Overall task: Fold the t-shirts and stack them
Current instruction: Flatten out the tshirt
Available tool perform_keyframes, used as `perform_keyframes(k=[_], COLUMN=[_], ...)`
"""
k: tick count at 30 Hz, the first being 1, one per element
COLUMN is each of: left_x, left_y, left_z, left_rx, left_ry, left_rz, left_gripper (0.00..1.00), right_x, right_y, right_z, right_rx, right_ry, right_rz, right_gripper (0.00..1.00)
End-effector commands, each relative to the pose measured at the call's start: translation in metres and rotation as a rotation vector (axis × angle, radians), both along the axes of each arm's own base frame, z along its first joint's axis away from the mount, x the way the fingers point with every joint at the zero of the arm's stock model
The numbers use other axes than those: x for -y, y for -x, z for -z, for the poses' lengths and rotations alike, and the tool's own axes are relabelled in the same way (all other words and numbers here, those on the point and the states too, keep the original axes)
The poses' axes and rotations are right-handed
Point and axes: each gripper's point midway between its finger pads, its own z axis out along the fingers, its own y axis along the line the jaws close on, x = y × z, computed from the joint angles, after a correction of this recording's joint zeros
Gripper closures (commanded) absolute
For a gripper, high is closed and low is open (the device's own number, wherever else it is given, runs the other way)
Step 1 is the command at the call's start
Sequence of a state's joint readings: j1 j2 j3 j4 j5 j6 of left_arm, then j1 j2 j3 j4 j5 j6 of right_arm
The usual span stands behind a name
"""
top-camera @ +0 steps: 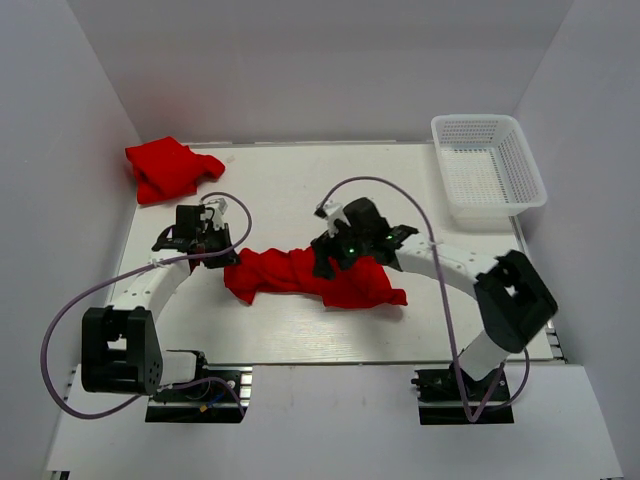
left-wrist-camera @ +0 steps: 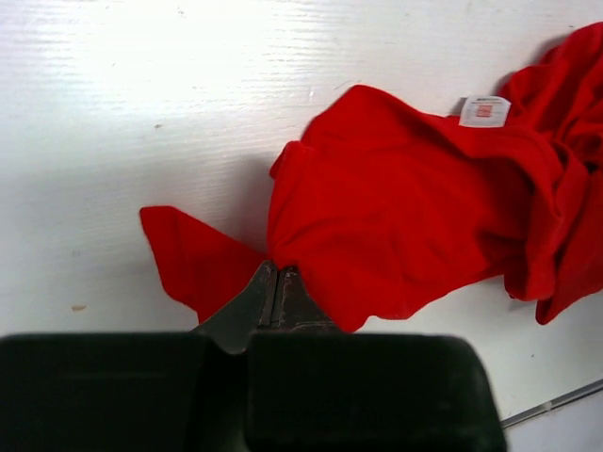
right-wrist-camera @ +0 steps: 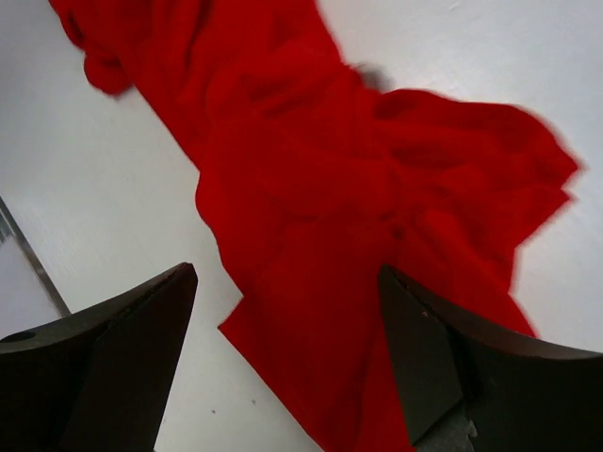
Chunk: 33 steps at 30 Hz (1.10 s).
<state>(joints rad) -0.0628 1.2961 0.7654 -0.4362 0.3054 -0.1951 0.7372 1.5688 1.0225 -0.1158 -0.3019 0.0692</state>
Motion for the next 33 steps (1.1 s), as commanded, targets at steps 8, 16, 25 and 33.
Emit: perform_keyframes(k=[8, 16, 25, 33], left_x=[-0.006, -0.006, -0.013, -0.022], left_y=[-0.002, -0.002, 0.0, -0.06], left_z=[-0.018, -0.021, -0.02, -0.143], left_rx=[0.04, 0.05, 0.045, 0.337], left_ry=[-0.025, -0.024, -0.047, -0.07], left_rz=[-0.045, -0.045, -0.058, -0.095], left_gripper=[1.0, 1.0, 1.0, 1.0], right_x=[-0.072, -0.086, -0.065, 0.0], right_y=[-0.011, -0.037, -0.061, -0.091], right_z=[-0.004, 0.031, 0.024, -0.164], right_rx=[0.173, 0.192, 0.282, 0.605], right_ry=[0.008, 0.074, 0.156, 0.082], right_rz=[-0.122, -0.056, 0.057, 0.306], right_gripper=[0.12, 0.15, 0.84, 1.0])
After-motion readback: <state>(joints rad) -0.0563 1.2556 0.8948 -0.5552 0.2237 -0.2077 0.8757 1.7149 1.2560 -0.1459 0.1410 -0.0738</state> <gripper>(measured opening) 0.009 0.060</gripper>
